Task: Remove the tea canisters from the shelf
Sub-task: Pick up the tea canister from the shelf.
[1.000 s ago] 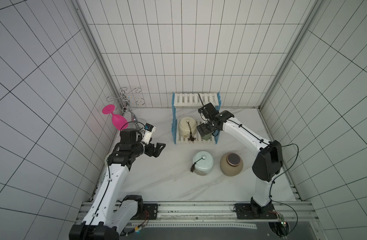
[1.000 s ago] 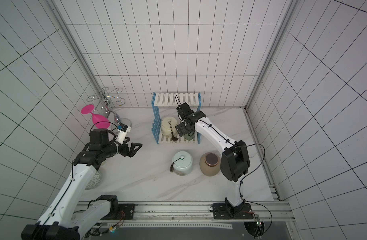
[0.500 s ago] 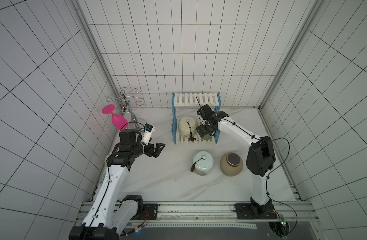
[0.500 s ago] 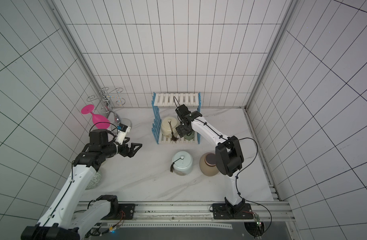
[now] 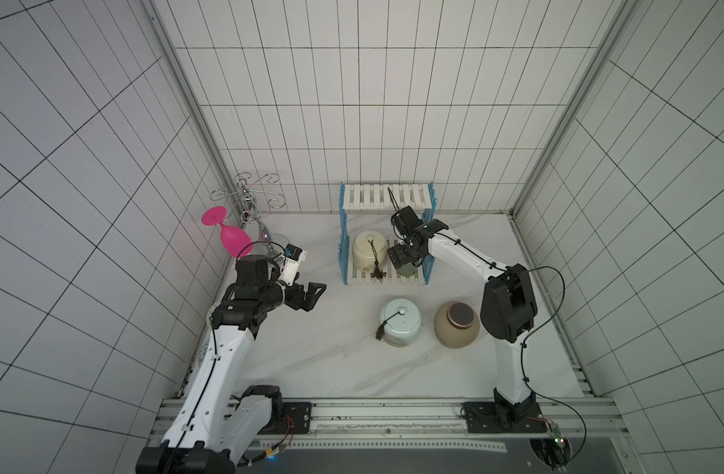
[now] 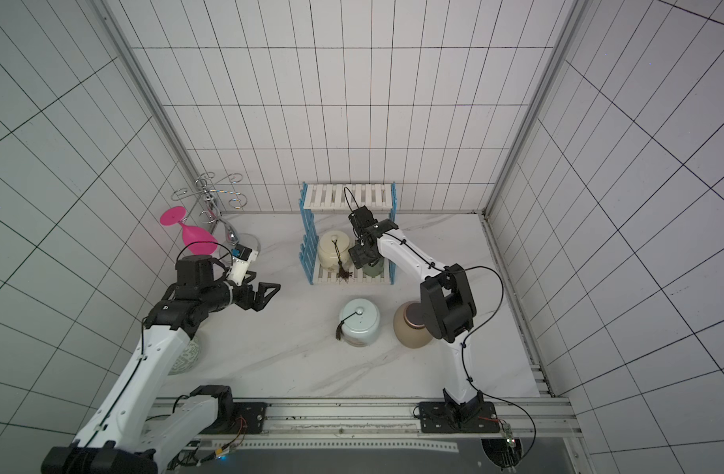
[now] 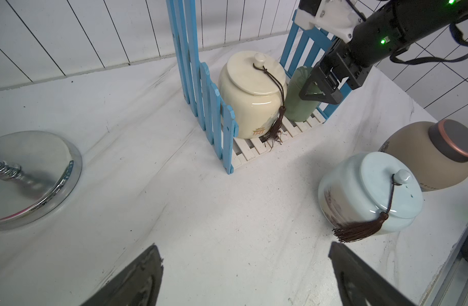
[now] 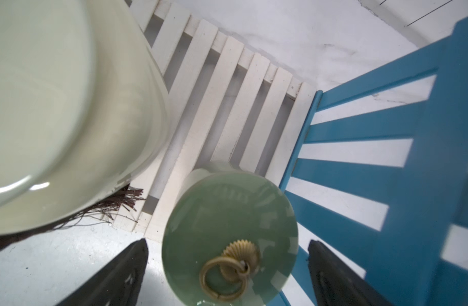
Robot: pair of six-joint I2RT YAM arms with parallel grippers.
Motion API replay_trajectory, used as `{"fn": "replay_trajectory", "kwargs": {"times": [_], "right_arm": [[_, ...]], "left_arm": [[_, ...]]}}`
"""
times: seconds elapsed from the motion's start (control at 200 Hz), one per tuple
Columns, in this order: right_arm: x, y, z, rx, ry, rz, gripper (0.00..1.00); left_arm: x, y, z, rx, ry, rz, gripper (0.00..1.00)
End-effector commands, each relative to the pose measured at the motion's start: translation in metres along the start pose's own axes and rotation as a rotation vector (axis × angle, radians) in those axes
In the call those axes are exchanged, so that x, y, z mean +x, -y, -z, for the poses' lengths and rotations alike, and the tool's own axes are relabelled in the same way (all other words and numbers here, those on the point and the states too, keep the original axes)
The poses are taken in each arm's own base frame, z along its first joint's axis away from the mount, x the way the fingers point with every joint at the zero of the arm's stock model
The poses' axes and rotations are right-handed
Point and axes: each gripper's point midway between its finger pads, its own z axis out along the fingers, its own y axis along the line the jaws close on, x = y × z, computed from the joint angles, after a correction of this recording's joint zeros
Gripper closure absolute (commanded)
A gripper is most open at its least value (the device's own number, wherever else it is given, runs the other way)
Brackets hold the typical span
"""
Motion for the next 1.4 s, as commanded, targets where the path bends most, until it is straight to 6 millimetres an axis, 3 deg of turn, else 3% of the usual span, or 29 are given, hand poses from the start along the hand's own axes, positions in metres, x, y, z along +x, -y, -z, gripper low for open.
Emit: {"fn": "replay_trajectory", "kwargs": {"times": [0.0, 0.135, 0.285, 0.625, 0.815, 1.05, 1.394], "right_arm": [[0.004, 0.005, -0.011, -0.001, -0.042, -0.034, 0.03], [0.008, 0.005, -0.018, -0.005, -0.069, -0.039, 0.03], [0.007, -0.004, -0.013, -0.043, -0.066, -0.038, 0.07], [0.011, -0.02, 0.028, -0.097, -0.038, -0.026, 0.09], [0.001, -0.012, 0.039, -0.076, -0.011, -0.029, 0.09], [-0.011, 0.012, 0.025, 0.019, -0.014, -0.062, 0.07], [-0.002, 0.009, 0.003, 0.03, -0.111, -0.078, 0.07]], "left_arm": [[-0.003, 0.0, 0.0, 0.002, 0.019, -0.007, 0.01], [-0.003, -0.002, -0.001, -0.004, 0.016, -0.007, 0.01], [-0.002, -0.002, -0.002, 0.0, 0.016, -0.007, 0.01], [-0.002, -0.002, -0.003, 0.0, 0.015, -0.005, 0.01], [-0.003, -0.002, -0.002, 0.003, 0.019, -0.002, 0.01], [-0.003, -0.003, -0.002, -0.001, 0.02, 0.0, 0.01], [-0.002, -0.003, -0.002, -0.005, 0.018, -0.002, 0.01]]}}
